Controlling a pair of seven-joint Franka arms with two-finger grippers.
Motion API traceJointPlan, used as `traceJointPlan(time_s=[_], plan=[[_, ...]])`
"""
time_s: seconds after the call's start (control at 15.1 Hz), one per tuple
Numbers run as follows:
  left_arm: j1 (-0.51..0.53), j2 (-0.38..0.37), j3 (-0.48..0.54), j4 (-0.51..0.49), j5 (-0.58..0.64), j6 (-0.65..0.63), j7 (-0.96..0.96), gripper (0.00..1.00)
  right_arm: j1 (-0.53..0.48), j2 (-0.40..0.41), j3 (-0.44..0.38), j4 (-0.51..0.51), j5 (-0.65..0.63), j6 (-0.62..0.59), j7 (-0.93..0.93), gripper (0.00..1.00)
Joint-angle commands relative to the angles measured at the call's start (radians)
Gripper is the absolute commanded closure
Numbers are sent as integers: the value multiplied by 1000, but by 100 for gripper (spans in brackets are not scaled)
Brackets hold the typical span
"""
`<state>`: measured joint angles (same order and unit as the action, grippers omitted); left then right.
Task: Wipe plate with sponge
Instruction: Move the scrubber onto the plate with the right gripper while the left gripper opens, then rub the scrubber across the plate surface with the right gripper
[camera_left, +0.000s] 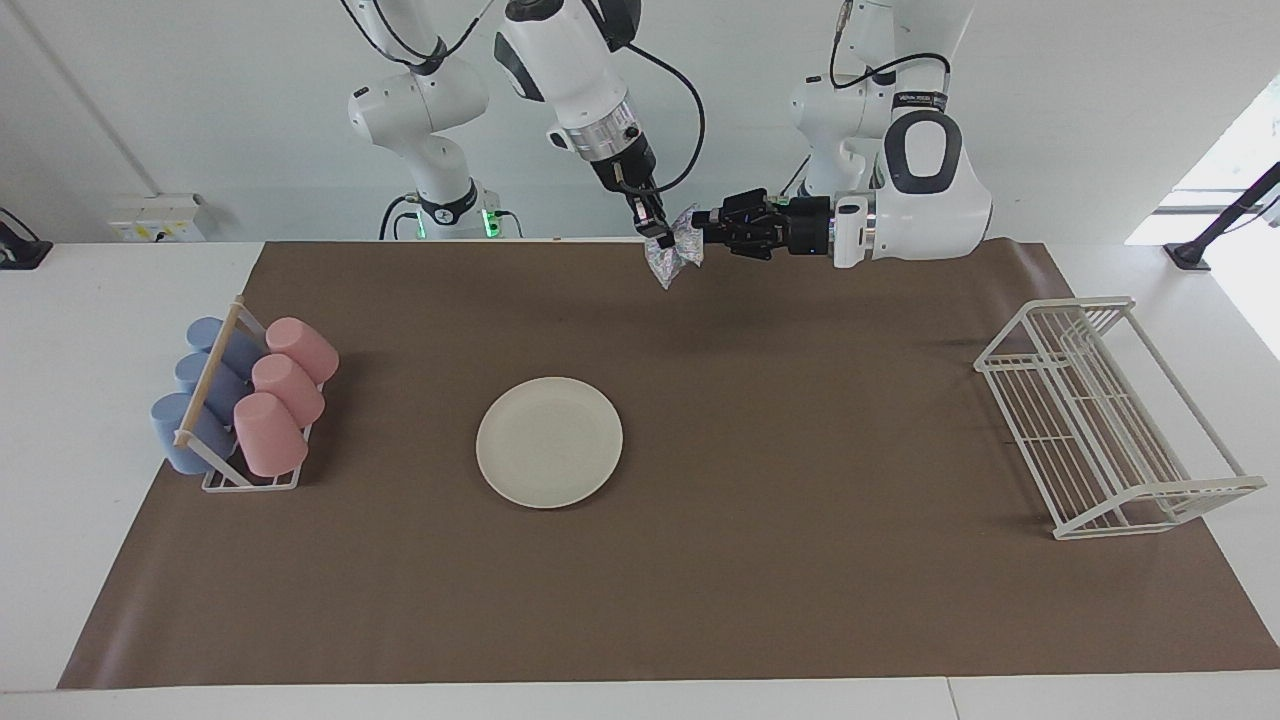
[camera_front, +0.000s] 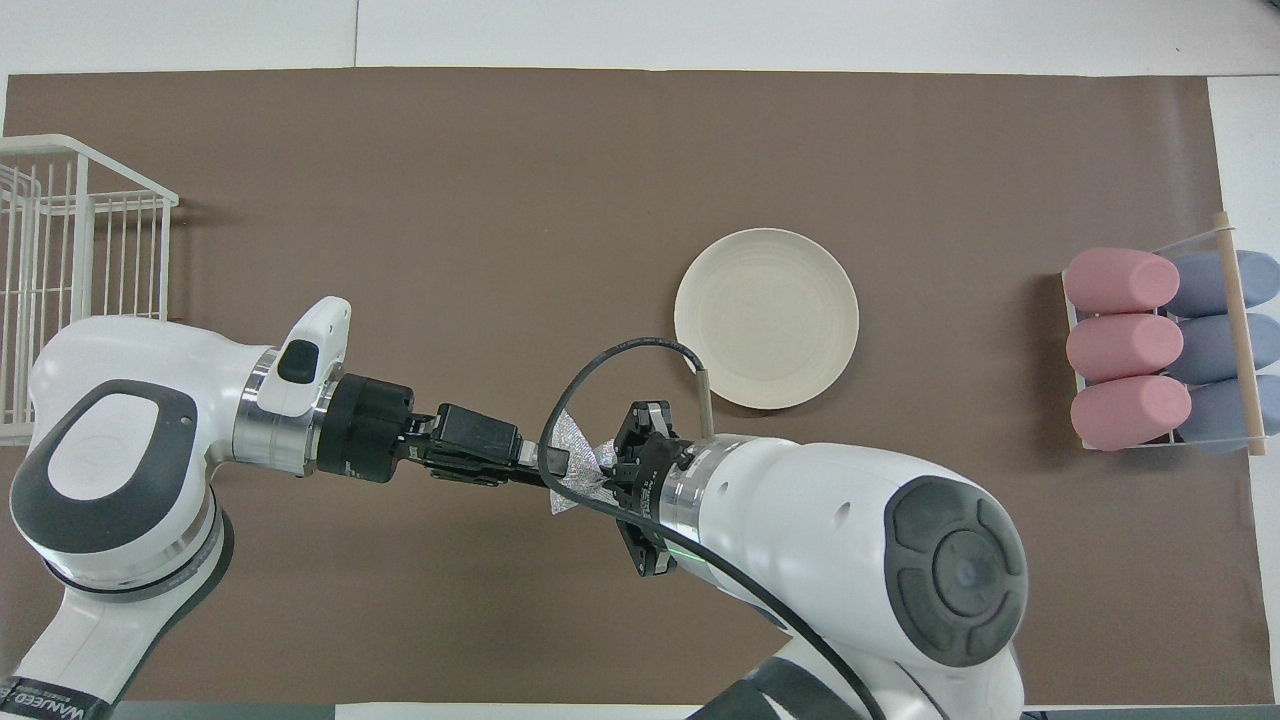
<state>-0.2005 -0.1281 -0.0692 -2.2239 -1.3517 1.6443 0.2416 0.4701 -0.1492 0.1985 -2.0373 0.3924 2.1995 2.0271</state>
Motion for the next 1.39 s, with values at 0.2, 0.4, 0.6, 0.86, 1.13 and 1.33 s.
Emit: traceJointPlan(time_s=[0.2,0.4,0.6,0.86,1.13,1.33], plan=[[29,-33,0,7,138,5,-71,0,-51,45,-1,-15,-9,9,-198,100],[29,-28,0,23,215,9,-78,0,-111,77,-2,-15,-55,15,-345,100],[27,-30,0,32,292,26,-79,0,-194,154,-1,-17,-205,72,-565,100],[27,-28,0,32,298,31,-79,0,-245,224,1,-90,-208,240,-651,100],[29,-28,0,32,318,32,-79,0,-255,269,1,-124,-195,316,-650,100],[29,-28,-1,32,335,40,-79,0,-265,328,1,-123,-120,321,-651,100]])
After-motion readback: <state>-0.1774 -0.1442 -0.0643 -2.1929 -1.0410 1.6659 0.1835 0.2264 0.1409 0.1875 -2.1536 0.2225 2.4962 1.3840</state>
